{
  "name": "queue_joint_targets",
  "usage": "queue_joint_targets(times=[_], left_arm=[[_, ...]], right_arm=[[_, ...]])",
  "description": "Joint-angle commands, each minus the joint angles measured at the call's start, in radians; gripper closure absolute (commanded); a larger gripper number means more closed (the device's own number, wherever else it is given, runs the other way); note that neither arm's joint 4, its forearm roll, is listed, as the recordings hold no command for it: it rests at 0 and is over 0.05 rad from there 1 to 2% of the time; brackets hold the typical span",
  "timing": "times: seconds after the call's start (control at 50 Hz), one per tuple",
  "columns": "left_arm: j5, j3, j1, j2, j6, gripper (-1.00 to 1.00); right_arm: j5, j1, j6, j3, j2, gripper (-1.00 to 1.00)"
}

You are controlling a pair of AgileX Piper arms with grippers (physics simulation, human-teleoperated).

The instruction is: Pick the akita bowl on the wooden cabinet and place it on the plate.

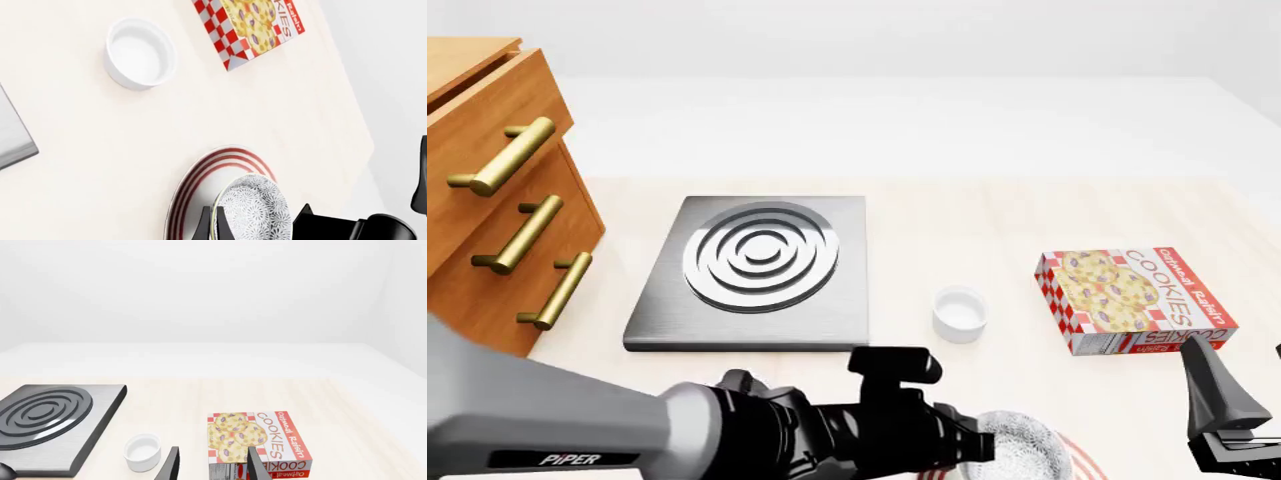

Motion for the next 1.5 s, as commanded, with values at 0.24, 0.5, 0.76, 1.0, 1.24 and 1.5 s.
queue_joint_targets(times=[0.24,0.5,0.76,1.0,1.24,1.5], left_arm=[[-0.027,-0.003,-0.006,0.021,-0.017,1.00],[-0.041,-0.001,-0.005,0.036,-0.023,1.00],[-0.054,-0.003,-0.010,0.055,-0.033,1.00],[-0.063,-0.002,-0.013,0.063,-0.039,1.00],[-0.072,0.001,-0.015,0.070,-0.043,1.00],[-0.095,0.008,-0.047,0.053,-0.050,-1.00]], right_arm=[[0.000,0.000,0.000,0.000,0.000,-1.00],[0.000,0.000,0.000,0.000,0.000,-1.00],[0.000,0.000,0.000,0.000,0.000,-1.00],[0.000,0.000,0.000,0.000,0.000,-1.00],[0.000,0.000,0.000,0.000,0.000,-1.00],[0.000,0.000,0.000,0.000,0.000,-1.00]])
